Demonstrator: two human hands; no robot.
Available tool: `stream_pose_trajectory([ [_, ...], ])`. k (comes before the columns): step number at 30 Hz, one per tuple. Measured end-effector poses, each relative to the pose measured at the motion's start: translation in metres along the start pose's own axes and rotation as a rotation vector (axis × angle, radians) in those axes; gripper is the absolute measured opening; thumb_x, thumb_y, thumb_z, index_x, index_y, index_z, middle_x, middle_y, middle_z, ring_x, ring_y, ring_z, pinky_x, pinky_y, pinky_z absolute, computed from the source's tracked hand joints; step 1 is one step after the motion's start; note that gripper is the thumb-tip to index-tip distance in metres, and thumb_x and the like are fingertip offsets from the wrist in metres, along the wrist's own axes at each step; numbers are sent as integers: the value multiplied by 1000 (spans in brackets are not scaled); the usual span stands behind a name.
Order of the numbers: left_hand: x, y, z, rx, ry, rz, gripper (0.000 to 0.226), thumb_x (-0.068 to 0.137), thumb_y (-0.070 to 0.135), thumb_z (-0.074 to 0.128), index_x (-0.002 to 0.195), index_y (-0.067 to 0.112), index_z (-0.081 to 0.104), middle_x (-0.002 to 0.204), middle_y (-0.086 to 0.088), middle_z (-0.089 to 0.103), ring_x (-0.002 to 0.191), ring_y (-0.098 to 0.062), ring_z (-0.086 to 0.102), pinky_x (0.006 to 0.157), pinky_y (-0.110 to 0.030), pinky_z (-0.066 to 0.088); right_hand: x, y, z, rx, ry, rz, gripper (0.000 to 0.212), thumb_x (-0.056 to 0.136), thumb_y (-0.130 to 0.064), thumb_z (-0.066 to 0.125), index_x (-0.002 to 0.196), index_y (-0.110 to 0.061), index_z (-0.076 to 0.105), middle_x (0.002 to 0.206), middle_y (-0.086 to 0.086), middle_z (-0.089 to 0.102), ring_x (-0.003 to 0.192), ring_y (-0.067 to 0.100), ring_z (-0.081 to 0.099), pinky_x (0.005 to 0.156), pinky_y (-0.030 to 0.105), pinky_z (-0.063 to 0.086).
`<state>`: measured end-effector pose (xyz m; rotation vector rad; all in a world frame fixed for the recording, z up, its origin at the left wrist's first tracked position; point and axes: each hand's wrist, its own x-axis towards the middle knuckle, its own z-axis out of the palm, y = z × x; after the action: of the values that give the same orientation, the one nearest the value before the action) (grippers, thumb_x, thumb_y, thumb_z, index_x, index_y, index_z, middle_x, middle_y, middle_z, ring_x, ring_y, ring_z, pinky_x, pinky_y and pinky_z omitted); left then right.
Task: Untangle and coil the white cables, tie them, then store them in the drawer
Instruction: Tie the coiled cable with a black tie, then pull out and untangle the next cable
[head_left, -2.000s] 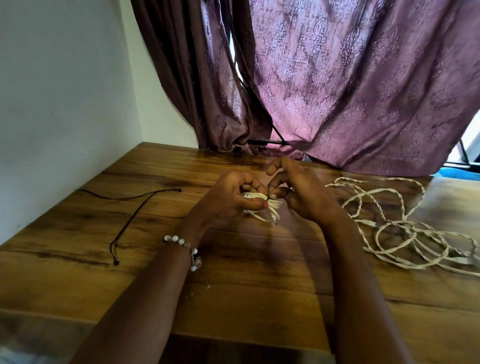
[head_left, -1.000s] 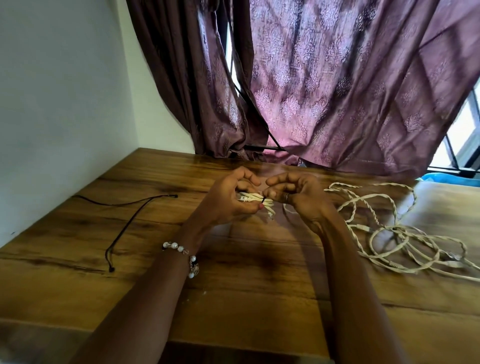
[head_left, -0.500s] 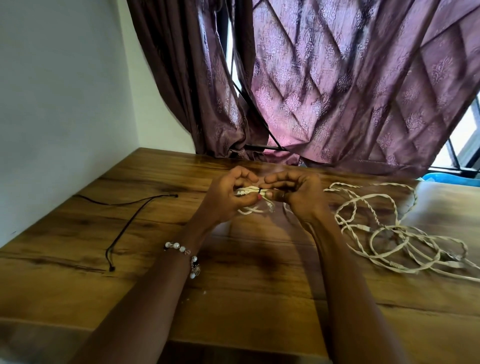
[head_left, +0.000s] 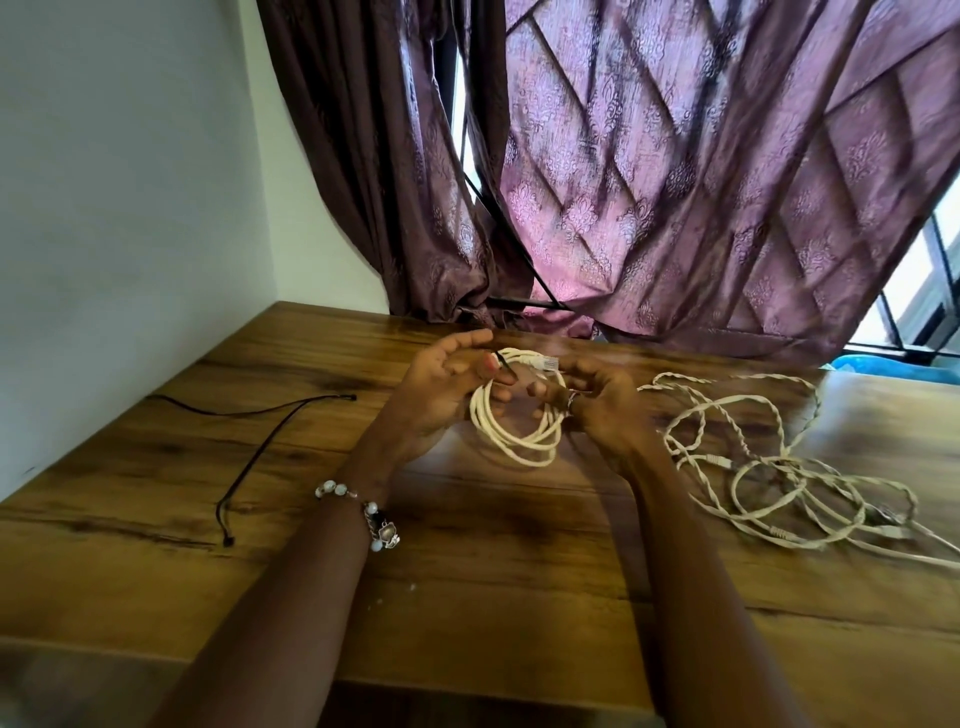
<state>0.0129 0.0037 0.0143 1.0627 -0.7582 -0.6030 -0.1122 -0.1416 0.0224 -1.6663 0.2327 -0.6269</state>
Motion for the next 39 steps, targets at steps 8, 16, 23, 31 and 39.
stream_pose_trajectory([
  [8,-6,-5,-1,212,-95,-207,27,78,-2,71,103,8,66,91,-19,72,77,-28,71,68,-49,59,-2,-1,2,5,91,9,20,83,-1,68,101,7,63,71,14,65,46,17,59,45,31,55],
  [16,-8,-7,7,290,-71,-69,29,77,4,73,105,7,67,92,-22,71,79,-35,68,65,-45,58,-42,-9,-15,-66,40,60,23,86,-8,66,108,-2,66,100,41,58,76,27,55,58,27,45],
  [23,-21,-9,49,172,-101,-93,19,84,11,67,103,11,62,82,-14,74,62,-20,70,49,-31,57,-85,-21,-40,-26,212,120,9,80,-5,71,89,-4,73,86,24,70,75,32,62,72,47,52],
  [31,-23,-15,153,-22,-186,-160,12,92,9,57,99,1,63,75,-8,71,57,-18,69,56,-34,59,-160,-63,-119,134,545,67,9,82,2,63,88,5,69,76,19,69,63,25,65,57,32,55],
  [39,-29,-61,295,74,-353,-144,15,89,-5,58,82,8,61,70,-10,68,47,-14,64,47,-26,56,-235,-66,-261,155,1097,72,6,85,-2,64,80,1,65,67,9,60,55,16,58,47,21,51],
])
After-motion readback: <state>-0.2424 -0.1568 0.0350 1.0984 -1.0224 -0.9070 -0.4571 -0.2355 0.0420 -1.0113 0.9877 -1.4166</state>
